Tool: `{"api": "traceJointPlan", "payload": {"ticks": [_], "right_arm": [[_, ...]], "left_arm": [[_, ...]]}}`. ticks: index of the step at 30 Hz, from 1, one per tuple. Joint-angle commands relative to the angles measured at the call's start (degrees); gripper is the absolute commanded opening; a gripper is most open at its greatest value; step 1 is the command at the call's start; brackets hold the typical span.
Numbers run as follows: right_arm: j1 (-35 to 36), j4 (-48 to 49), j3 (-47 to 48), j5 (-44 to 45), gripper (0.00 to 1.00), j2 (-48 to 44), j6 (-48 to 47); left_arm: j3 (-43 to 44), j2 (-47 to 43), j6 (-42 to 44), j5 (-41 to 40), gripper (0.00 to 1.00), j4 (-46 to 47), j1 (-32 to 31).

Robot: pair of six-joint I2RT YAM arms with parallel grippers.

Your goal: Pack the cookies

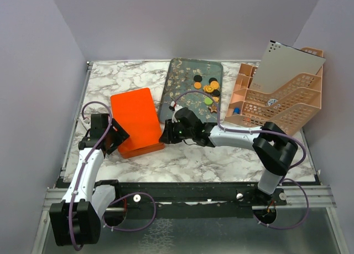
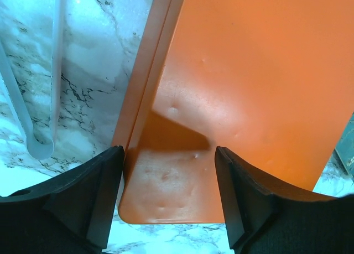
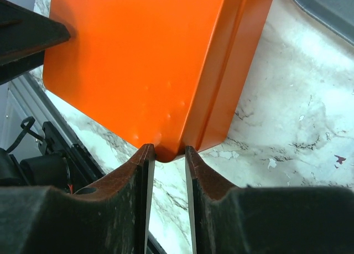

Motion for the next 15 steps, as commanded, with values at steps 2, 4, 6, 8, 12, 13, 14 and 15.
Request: {"api": "traceJointPlan", "payload": {"ticks": [2,4,6,8,12,13,14,15], "right_arm": [[1.3,-1.7,-2.5,1.2,0.30,0.4,0.6],[1.3,-2.2,-3.0,2.2,0.29,0.8,0.6],[1.5,-2.7,-3.7,3.3,0.28,1.1,0.5],[1.6,-3.2,-4.4,4.6,0.27,1.5,0.5],[1.7,-5.0,-6.1,7.1,0.25,2.7,0.5],[1.7,-5.2,-6.6,7.7,0.25,2.9,0.7],[1.7,-5.3,-7.1,8.3,0.24,3.1,0.9],[1.7,-5.4,-7.6,8.9,0.23,3.1,1.1]], "left_arm": [[-2.0,-0.9,-2.6,2.8,0.70,1.8,-0.4],[-2.9,-0.9,-3.6,3.7,0.68,2.3,-0.6],[-3.7,-1.1,-4.5,4.1,0.66,2.7,-0.7],[-4.7,-1.4,-5.5,4.3,0.64,3.0,-1.0],[-6.2,-1.5,-7.0,5.2,0.60,4.1,-1.7],[-6.6,-1.6,-7.2,5.6,0.59,4.5,-2.0],[-7.0,-1.6,-7.6,6.1,0.58,4.8,-2.4],[-7.2,-1.6,-7.8,6.6,0.58,5.2,-2.5]]}}
